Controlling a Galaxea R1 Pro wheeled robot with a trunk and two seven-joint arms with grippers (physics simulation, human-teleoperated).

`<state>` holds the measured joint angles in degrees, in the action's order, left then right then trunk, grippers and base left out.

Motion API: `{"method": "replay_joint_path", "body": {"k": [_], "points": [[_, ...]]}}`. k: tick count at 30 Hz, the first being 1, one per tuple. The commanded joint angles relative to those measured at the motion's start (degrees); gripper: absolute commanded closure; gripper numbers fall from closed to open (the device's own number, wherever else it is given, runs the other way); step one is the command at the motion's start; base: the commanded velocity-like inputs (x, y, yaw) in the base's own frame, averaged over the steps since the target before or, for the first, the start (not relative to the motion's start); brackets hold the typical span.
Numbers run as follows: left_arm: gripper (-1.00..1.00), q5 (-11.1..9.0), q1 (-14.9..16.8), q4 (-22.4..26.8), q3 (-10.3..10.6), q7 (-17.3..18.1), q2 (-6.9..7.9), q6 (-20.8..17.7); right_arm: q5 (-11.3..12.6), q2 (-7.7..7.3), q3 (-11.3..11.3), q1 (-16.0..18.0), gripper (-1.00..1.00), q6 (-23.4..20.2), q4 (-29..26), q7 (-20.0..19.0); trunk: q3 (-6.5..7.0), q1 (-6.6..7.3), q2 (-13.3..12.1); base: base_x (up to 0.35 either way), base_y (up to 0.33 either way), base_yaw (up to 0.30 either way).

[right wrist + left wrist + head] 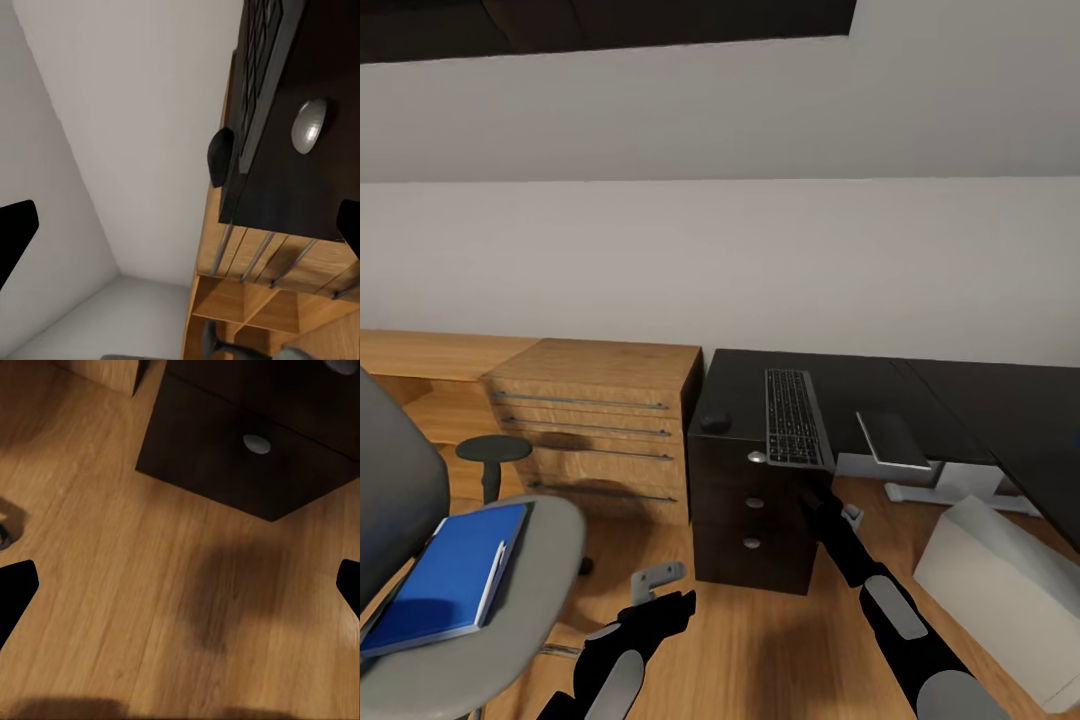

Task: In the bedroom, organize the workspace by keeping the computer under the desk, ensuring the monitor is on the desk, placing the keyboard on the desk next to the monitor, placing the mouse on the desk next to the keyboard, moving the folder from the swivel chair onto the desk next to the mouse, stacking the notebook on top of the folder with the pen on top of the notebook, and positioning the swivel chair next to the desk.

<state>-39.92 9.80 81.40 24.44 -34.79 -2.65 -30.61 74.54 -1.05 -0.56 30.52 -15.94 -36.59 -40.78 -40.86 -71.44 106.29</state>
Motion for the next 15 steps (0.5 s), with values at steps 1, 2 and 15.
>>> {"method": "replay_joint_path", "body": {"k": [1, 2, 15], "points": [[-1.00, -0.6, 0.0, 0.1, 0.1, -0.5, 0.03, -0.1, 0.5, 0.00, -0.1, 0.0, -1.00, -0.6, 0.0, -0.1, -0.06, -0.01, 0.0, 0.205, -0.057, 0.000], [-1.00, -0.6, 0.0, 0.0, 0.1, -0.5, 0.06, -0.1, 0.5, 0.00, -0.1, 0.0, -1.00, -0.5, 0.0, -0.1, -0.06, -0.01, 0.0, 0.206, -0.057, 0.000], [-1.00, -0.6, 0.0, 0.0, 0.1, -0.4, 0.23, -0.4, 0.4, 0.00, -0.3, 0.1, -1.00, 0.1, 0.3, 0.4, -0.06, -0.01, 0.0, 0.048, -0.013, 0.000]]}}
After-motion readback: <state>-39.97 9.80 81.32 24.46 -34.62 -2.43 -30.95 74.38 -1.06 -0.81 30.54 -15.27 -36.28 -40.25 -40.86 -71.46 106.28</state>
